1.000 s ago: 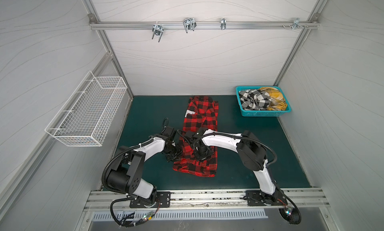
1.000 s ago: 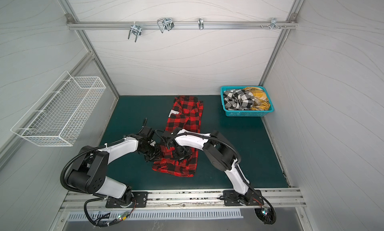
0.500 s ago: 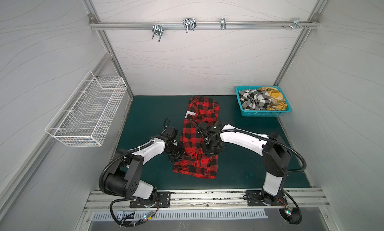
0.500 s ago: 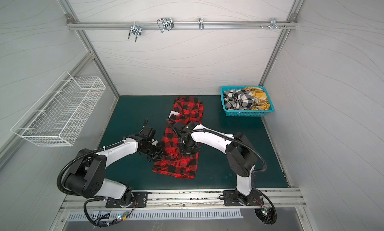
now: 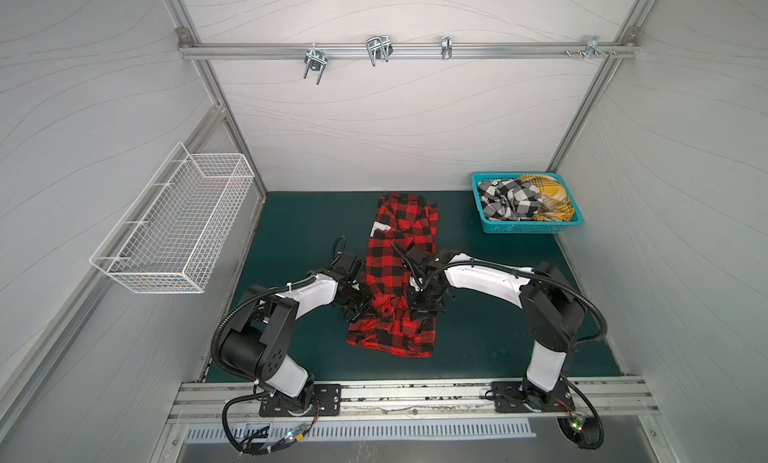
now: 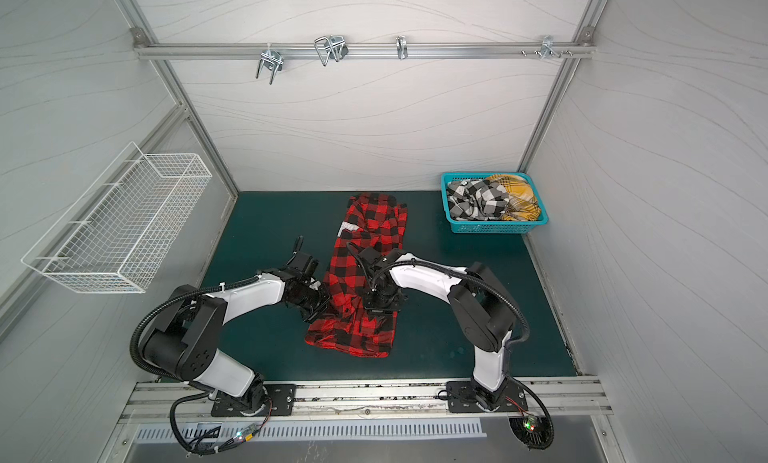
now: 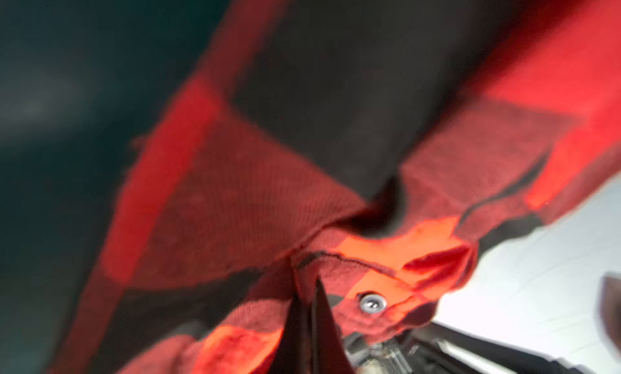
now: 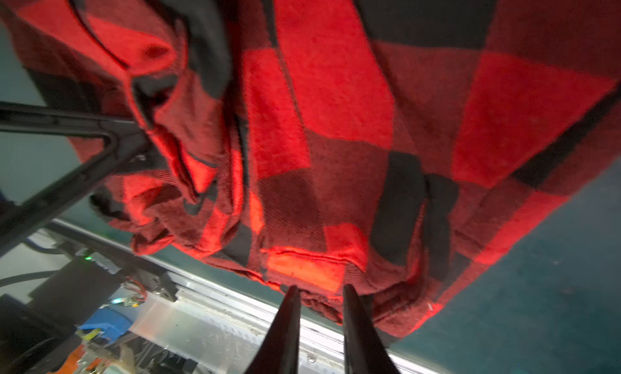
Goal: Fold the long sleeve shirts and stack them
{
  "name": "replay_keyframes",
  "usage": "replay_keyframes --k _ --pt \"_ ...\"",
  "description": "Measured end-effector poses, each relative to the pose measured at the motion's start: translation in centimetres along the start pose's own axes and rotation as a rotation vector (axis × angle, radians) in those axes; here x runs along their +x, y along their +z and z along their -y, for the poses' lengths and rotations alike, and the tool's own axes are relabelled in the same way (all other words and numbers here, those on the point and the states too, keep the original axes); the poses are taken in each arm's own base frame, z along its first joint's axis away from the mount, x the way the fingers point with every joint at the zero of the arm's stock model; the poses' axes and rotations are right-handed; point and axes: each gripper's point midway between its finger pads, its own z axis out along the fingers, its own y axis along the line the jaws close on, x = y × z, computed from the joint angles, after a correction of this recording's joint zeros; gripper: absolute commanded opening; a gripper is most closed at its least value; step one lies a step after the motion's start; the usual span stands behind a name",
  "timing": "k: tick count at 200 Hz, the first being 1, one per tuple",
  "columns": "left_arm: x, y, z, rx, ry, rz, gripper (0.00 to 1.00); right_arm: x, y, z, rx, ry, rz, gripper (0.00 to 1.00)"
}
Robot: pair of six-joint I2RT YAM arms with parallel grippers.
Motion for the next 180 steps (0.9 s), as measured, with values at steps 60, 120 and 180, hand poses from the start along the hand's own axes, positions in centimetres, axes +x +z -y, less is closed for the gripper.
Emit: replay_keyframes --k 60,120,180 --pt "1.1 -3.0 2.8 0.123 0.011 0.023 0.0 -1.9 -0.8 -3.3 -0.22 0.057 -0.01 0.58" --pt "1.8 -3.5 3.2 0.167 -0.036 0.002 0.0 -4.1 1.1 -5.0 -0.322 0.144 -0.052 0.39" --pt "2.4 -3.0 2.4 0.164 -0.053 -0.018 0.0 -4.5 0.4 -5.1 -0.358 0.193 -0.052 0.01"
